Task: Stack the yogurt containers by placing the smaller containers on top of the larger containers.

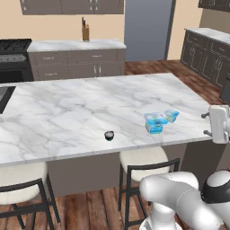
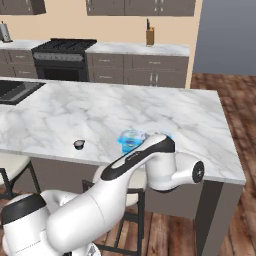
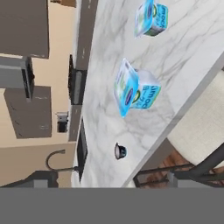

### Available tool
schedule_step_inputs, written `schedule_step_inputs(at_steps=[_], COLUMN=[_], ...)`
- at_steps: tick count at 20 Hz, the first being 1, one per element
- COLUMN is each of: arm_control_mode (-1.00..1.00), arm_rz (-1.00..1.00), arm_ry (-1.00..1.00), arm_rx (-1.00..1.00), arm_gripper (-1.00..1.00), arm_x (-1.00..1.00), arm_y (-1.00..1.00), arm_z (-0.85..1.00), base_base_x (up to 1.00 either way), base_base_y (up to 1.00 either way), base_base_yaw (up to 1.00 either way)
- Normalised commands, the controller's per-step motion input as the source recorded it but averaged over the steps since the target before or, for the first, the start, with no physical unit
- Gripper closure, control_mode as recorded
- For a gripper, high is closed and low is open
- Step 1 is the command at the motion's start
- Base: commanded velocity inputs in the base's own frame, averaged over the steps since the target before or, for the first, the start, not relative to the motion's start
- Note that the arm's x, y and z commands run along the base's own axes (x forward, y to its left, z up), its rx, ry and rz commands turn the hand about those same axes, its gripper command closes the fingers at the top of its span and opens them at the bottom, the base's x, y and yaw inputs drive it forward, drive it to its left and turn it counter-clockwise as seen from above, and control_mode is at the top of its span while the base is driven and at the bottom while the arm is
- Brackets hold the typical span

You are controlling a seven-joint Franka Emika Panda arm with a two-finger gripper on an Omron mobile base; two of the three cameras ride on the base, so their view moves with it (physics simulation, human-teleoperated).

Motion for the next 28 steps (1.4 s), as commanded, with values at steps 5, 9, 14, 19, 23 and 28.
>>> schedule_step_inputs(at_steps=[5,9,14,19,23,28], arm_control_mode=[-1.00,-1.00,-1.00,-1.00,-1.00,-1.00], arm_rz=[0.04,0.02,0.01,0.01,0.02,0.02], arm_ry=[0.03,0.02,0.00,0.00,0.00,0.00], arm_rx=[0.03,0.01,0.00,0.00,0.00,0.00], arm_gripper=[-1.00,-1.00,-1.00,-1.00,-1.00,-1.00], arm_x=[0.13,0.15,0.02,0.00,0.02,0.08], arm_y=[-0.01,-0.10,-0.17,-0.10,0.00,0.01], arm_z=[0.00,0.00,0.00,0.00,0.00,0.00], base_base_x=[0.00,0.00,0.00,0.00,0.00,0.00], base_base_y=[0.00,0.00,0.00,0.00,0.00,0.00], base_base_yaw=[0.00,0.00,0.00,0.00,0.00,0.00])
